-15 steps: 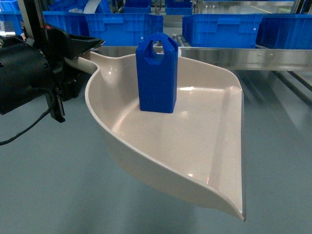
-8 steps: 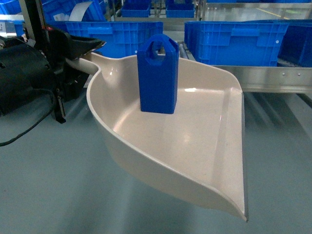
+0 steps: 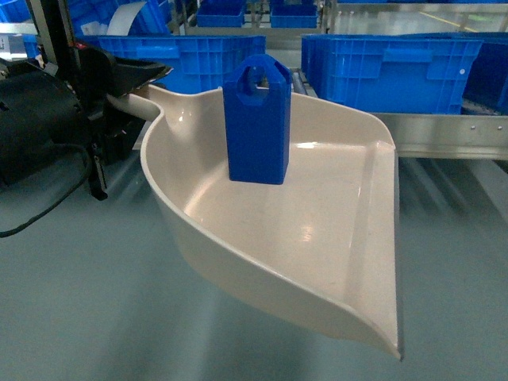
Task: Place part in tray to right shelf
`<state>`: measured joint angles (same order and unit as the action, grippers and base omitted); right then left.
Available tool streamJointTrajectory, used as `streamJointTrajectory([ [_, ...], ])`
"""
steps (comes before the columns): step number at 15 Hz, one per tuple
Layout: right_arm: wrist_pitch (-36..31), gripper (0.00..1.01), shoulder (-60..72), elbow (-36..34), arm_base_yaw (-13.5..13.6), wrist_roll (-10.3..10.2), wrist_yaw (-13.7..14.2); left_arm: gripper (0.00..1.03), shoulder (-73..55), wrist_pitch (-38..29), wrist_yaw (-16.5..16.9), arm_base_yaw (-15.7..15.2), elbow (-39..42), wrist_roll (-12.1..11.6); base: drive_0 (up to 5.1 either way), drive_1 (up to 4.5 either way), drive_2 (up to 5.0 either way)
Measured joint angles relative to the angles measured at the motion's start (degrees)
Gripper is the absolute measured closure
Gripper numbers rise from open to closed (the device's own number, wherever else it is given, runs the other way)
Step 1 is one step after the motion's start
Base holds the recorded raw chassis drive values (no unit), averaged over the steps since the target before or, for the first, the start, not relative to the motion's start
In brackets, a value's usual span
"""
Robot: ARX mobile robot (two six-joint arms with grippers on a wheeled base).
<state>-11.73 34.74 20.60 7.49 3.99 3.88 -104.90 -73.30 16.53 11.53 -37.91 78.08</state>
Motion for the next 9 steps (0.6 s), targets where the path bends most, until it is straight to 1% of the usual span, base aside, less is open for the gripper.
streamJointTrajectory([
  [9, 0.15, 0.03, 0.02, 0.0, 0.0, -0.02, 0.0, 0.9, 0.02, -0.02, -0.02, 0.0, 0.0, -0.02, -0.1, 4.03, -4.2],
])
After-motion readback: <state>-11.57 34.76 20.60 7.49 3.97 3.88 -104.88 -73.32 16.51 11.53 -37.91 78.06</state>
